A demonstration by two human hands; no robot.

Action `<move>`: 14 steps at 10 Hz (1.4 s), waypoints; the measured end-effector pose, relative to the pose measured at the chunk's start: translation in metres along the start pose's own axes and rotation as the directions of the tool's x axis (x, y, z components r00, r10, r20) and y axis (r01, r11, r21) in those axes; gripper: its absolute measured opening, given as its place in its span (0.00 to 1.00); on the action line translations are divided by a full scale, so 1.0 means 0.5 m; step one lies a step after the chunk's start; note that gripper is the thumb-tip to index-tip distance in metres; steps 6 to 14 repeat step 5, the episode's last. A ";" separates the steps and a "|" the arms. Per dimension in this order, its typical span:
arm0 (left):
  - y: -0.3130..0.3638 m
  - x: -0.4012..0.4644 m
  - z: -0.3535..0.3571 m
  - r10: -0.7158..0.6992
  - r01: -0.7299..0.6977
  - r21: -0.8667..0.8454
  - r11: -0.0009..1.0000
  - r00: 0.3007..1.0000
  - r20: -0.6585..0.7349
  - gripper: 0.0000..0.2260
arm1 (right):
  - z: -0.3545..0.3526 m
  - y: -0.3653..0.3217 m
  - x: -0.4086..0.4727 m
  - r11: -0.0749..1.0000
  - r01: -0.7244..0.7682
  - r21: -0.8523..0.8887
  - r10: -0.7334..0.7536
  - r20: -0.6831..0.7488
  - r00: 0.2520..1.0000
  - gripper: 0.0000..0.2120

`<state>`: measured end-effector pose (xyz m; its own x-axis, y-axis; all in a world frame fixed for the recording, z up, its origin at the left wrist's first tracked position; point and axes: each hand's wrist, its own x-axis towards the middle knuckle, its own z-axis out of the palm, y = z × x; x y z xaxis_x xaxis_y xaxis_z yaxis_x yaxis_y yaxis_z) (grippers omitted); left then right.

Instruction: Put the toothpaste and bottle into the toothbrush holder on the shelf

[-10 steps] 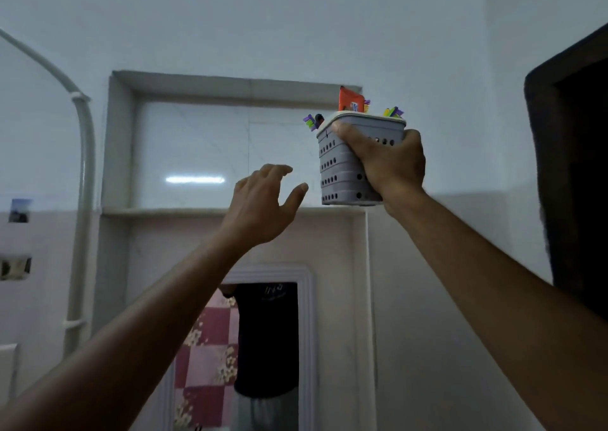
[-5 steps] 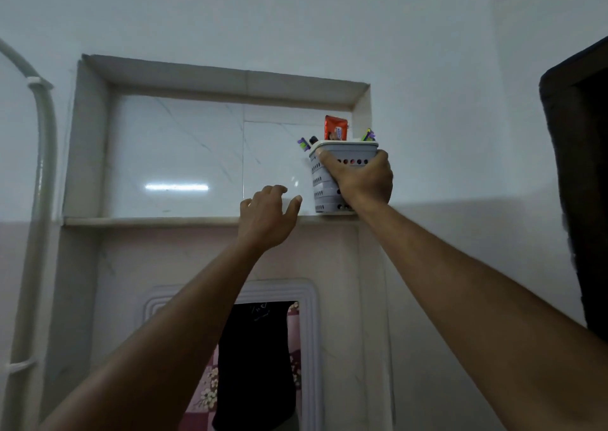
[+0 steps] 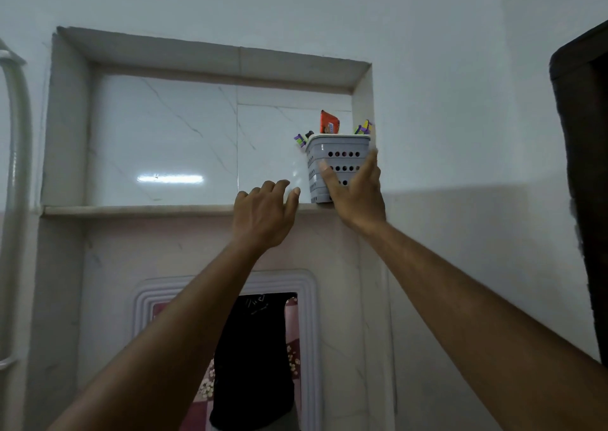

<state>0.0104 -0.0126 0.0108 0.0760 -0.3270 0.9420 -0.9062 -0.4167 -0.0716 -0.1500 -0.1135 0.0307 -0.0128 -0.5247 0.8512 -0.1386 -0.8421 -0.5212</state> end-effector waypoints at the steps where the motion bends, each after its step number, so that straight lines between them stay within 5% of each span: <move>1: 0.000 -0.001 0.000 0.022 -0.022 -0.002 1.000 1.000 -0.009 0.25 | 0.010 0.030 -0.011 0.997 0.010 -0.073 -0.006 0.061 0.998 0.58; 3: -0.005 -0.002 -0.004 0.023 -0.023 -0.018 1.000 0.999 0.033 0.27 | 0.010 0.036 -0.009 0.990 0.017 -0.143 0.002 0.133 0.991 0.54; 5: 0.000 -0.048 -0.050 -0.020 0.035 -0.136 0.990 0.994 0.112 0.27 | -0.020 0.038 -0.069 0.992 0.106 -0.072 -0.109 -0.039 0.993 0.40; 14: 0.000 -0.048 -0.050 -0.020 0.035 -0.136 0.990 0.994 0.112 0.27 | -0.020 0.038 -0.069 0.992 0.106 -0.072 -0.109 -0.039 0.993 0.40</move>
